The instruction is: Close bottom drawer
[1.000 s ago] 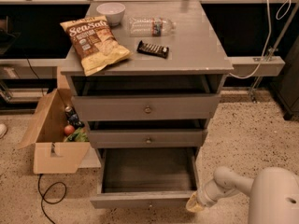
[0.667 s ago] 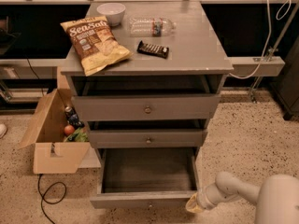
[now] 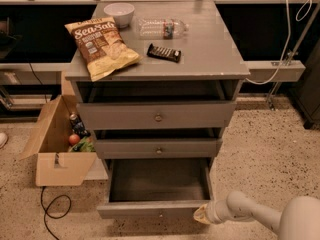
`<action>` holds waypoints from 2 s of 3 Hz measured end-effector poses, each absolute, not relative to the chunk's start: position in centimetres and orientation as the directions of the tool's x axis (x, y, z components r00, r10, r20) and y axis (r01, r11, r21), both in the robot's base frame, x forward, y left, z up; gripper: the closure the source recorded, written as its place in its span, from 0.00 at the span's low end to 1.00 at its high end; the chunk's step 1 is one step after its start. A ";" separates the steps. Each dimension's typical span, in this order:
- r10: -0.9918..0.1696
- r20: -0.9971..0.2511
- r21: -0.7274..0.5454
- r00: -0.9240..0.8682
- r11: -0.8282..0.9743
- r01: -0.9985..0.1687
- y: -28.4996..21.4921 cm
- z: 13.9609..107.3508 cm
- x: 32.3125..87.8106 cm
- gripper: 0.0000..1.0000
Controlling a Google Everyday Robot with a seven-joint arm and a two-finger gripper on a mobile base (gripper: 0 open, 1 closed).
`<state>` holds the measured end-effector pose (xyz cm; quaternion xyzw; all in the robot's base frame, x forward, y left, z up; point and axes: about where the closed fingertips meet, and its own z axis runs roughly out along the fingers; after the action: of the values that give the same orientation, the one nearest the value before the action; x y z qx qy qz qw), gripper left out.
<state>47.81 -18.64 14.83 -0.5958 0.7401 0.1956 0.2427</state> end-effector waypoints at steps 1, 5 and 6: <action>-0.774 -0.614 -0.036 -0.156 0.225 -0.974 -17.2 14.5 49.7 1.00; -0.739 -0.672 -0.175 -0.050 0.224 -0.959 -13.0 16.8 56.8 1.00; -0.758 -0.653 -0.206 -0.017 0.199 -0.958 -13.1 16.0 57.8 1.00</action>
Offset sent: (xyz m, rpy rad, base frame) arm 0.0753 0.0467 0.0146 0.0667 -0.1556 -0.0154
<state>57.79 -13.06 16.05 -0.6149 0.6975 0.1489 0.3365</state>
